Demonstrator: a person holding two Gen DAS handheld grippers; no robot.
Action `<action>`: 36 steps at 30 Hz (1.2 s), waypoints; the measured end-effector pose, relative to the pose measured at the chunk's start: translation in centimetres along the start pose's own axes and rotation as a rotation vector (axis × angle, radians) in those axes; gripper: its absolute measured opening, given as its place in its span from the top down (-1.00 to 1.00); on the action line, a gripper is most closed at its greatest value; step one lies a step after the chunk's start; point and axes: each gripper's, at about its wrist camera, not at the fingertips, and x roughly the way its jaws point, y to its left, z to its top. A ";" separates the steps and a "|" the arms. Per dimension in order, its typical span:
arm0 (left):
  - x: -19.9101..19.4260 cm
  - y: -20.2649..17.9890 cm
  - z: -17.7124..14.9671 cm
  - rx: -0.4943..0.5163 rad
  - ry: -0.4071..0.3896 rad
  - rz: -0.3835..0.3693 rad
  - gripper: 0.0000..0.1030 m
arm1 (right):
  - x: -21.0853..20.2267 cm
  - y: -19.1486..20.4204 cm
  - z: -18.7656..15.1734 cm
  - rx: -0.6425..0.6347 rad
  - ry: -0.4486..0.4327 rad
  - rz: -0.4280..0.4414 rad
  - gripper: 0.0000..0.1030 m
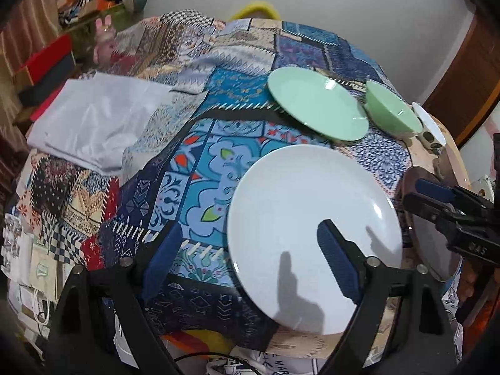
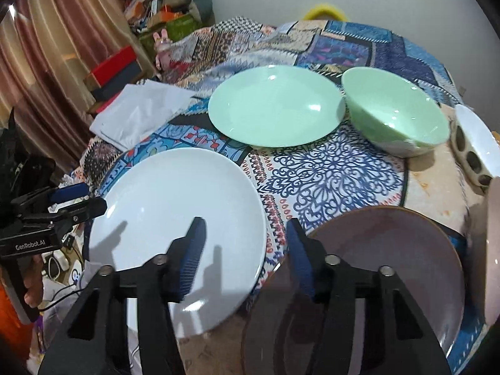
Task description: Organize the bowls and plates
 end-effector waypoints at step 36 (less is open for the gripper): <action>1.9 4.2 -2.6 -0.103 0.115 -0.119 0.59 | 2.4 1.7 -1.3 0.028 0.094 0.025 0.50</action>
